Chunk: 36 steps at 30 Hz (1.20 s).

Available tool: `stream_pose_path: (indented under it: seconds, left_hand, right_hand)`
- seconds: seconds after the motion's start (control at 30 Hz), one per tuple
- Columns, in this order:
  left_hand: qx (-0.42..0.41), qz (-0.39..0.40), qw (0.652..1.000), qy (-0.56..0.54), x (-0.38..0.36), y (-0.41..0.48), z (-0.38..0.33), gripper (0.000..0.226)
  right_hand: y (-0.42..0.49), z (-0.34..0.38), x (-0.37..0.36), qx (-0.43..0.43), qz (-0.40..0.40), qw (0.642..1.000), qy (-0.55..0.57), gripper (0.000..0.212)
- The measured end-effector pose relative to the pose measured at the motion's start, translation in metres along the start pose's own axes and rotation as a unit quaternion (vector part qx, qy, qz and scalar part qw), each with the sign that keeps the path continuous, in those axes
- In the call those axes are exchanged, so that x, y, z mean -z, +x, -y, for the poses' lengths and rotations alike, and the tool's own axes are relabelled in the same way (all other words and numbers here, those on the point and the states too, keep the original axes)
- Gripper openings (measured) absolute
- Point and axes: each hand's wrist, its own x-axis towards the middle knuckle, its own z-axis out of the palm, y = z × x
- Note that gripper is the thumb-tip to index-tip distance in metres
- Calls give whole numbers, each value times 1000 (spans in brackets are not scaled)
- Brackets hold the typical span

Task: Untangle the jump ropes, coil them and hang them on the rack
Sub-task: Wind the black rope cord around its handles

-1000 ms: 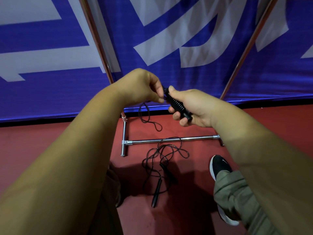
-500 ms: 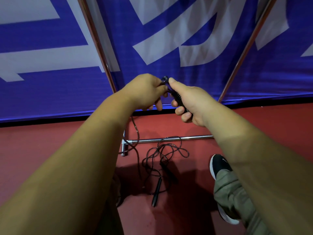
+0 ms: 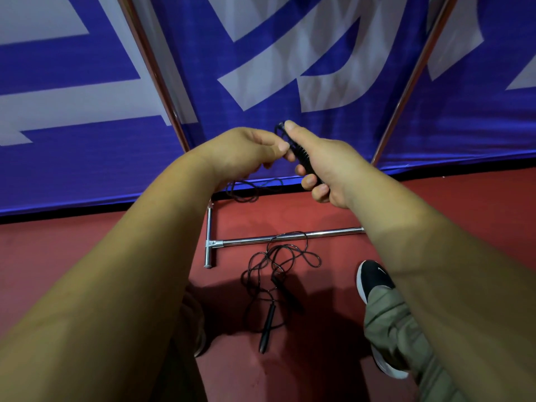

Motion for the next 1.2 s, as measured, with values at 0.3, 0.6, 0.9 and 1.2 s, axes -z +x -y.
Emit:
stream_pose_path:
  seconds: [0.3,0.6,0.9,1.2]
  left_hand:
    - [47,37,997,50,0,-6,2,28]
    - [103,110,983,-105,-3,-5,20,14]
    - [48,49,998,-6,-1,-4,23,7]
    - [-75,59,995,31,13,-4,20,19]
  right_hand:
    - [2,-2,-5,18,2,1000,-3,37]
    - [1,-5,-8,-15,69,997,32,42]
    - [-3,-1,1,-55,171,984,6,49]
    - [-16,5,10,-126,336,933,-37,60]
